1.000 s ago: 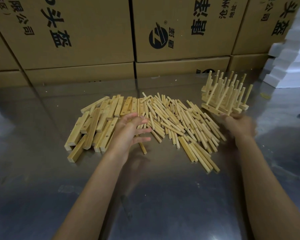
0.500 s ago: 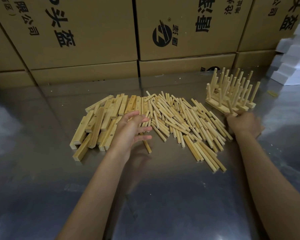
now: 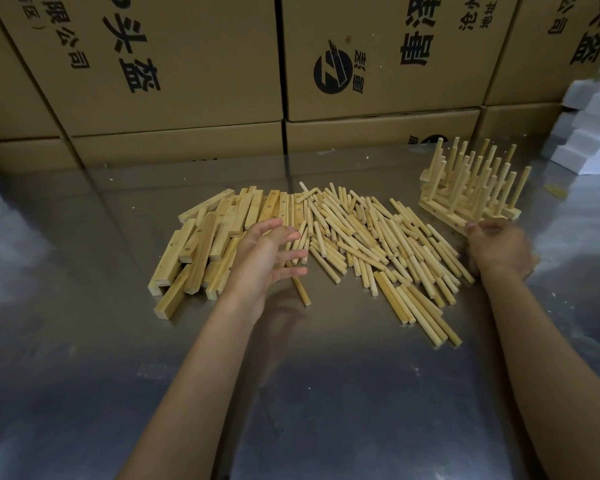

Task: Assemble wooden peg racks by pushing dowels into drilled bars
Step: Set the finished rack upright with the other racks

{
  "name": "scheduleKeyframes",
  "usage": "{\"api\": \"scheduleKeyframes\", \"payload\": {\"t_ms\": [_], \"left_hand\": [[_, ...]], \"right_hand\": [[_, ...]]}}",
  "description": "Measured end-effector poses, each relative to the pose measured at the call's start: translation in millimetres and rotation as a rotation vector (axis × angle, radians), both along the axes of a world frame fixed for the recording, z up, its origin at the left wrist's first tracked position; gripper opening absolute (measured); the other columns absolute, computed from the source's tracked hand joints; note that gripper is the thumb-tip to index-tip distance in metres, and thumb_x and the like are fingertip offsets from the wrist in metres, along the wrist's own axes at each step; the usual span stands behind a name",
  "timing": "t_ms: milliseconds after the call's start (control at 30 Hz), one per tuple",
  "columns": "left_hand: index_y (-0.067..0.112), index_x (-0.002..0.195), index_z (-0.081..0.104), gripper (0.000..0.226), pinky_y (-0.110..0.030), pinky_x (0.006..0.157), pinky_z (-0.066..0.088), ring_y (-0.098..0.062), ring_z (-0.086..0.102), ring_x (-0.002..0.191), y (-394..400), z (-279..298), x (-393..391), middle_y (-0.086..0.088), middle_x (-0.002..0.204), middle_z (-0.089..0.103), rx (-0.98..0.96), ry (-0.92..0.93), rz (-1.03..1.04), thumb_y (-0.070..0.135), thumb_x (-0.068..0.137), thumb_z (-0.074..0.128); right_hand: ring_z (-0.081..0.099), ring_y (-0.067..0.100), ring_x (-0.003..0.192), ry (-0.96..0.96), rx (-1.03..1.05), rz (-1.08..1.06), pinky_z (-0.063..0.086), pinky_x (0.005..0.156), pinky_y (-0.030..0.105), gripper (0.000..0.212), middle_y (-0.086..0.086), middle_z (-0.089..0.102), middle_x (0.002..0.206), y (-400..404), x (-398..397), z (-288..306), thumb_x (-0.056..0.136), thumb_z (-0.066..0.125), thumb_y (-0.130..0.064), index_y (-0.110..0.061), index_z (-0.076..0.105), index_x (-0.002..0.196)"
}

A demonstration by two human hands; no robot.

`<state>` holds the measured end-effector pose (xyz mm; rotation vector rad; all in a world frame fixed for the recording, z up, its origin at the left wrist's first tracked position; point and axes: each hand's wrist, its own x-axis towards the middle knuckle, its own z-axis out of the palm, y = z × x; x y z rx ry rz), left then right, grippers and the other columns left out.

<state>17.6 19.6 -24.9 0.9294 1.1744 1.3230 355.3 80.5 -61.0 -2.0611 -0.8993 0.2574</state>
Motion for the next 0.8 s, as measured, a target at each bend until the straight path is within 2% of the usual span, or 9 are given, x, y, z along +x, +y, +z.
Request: {"api": "scheduleKeyframes", "payload": {"t_ms": [433,567,733,800], "left_hand": [[0.017,0.13,0.055,0.032,-0.035,0.065,0.062,-0.024,0.076,0.09,0,1,-3,-0.009,0.116,0.071,-0.009,0.005,0.012,0.018,0.099,0.061],[0.017,0.131,0.054,0.032,-0.034,0.063,0.061,-0.024,0.076,0.091,1,2,-6,-0.009,0.116,0.072,-0.009,0.009,0.023,0.018,0.099,0.06],[0.015,0.13,0.055,0.032,-0.035,0.064,0.062,-0.025,0.076,0.089,2,2,-10,-0.01,0.114,0.073,-0.016,-0.003,0.038,0.017,0.099,0.061],[0.015,0.129,0.056,0.03,-0.035,0.062,0.061,-0.026,0.076,0.088,3,3,-11,-0.011,0.114,0.072,-0.012,-0.012,0.045,0.016,0.099,0.06]], "right_hand": [[0.056,0.03,0.117,0.073,0.071,-0.061,0.029,0.106,0.042,0.024,0.008,0.067,0.117,0,-1,1,0.095,0.061,-0.036,-0.021,0.068,0.113],[0.056,0.032,0.119,0.036,0.056,-0.047,0.03,0.105,0.043,0.029,0.009,0.066,0.121,0,-3,3,0.093,0.063,-0.037,-0.022,0.065,0.118],[0.058,0.029,0.105,0.01,0.029,-0.015,0.031,0.104,0.043,0.023,0.012,0.069,0.111,7,2,6,0.091,0.067,-0.032,-0.024,0.067,0.113],[0.058,0.031,0.109,0.008,0.028,-0.007,0.029,0.105,0.045,0.023,0.012,0.069,0.109,11,7,5,0.091,0.067,-0.033,-0.025,0.066,0.112]]}}
